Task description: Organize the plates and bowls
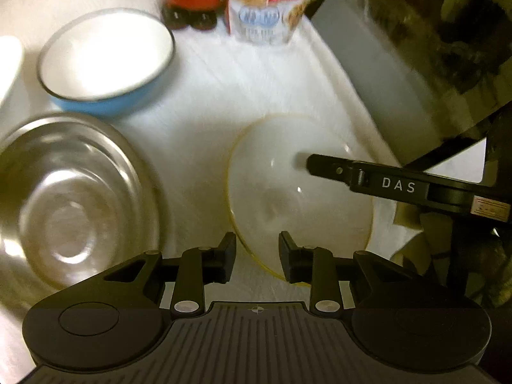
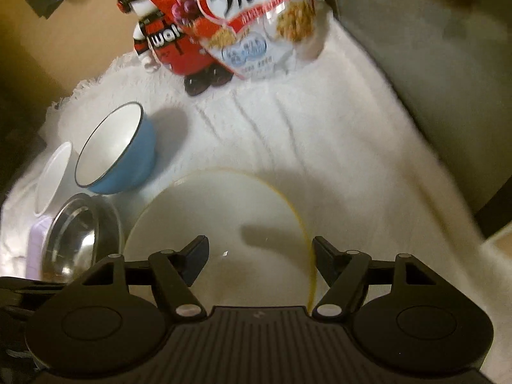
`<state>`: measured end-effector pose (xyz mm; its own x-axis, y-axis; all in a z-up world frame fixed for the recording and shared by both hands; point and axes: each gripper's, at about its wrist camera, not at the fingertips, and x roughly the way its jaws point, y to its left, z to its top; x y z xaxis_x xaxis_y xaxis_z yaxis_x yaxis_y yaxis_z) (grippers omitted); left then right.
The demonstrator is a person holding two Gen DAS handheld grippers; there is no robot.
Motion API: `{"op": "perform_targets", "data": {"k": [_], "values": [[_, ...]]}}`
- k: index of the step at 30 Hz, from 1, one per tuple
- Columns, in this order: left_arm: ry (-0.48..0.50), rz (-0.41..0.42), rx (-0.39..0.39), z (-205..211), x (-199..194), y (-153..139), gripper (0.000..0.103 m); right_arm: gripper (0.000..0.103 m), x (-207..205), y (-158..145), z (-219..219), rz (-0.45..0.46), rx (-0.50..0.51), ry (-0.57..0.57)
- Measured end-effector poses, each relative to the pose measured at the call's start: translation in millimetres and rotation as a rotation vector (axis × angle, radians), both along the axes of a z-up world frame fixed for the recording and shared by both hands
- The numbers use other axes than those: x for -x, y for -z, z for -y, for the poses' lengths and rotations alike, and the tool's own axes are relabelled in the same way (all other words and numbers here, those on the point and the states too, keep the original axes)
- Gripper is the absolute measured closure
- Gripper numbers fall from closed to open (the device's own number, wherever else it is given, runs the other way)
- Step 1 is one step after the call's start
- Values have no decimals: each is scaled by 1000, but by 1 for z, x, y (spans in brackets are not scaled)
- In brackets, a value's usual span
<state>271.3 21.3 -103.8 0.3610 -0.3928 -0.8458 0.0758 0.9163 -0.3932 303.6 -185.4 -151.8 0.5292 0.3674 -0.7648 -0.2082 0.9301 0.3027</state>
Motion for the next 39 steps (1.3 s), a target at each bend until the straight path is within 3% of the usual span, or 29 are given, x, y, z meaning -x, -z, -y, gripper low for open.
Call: {"op": "perform_targets", "data": {"k": [7,12,18,24,28,33,36,39], "values": [[-103,124,3,-55,7,-42,71,23,4,-50,-8,178,91,-23],[-237,191,-21,-102,-5,-60,71,20,-3,-85,-31,230,30,-61],[-357,278,-47,-151,-21,-80,71,18,-20,-112,-78,205,-103,-122],[-387,278,-66,-175,-56,-81,71,14,-42,-121,-122,164,-113,-158],[-342,217,-89,-174,-90,-67,71,14,-74,-106,-141,104,-88,-145],[-221,155,-201,-164,-131,-44,71,14,-114,-60,-152,-52,-31,-96],[-171,119,-275,-156,-148,-31,71,14,-127,-31,-151,-127,-39,-99],[-138,75,-290,-152,-161,-19,71,14,-137,-5,-149,-213,-68,-73]]}}
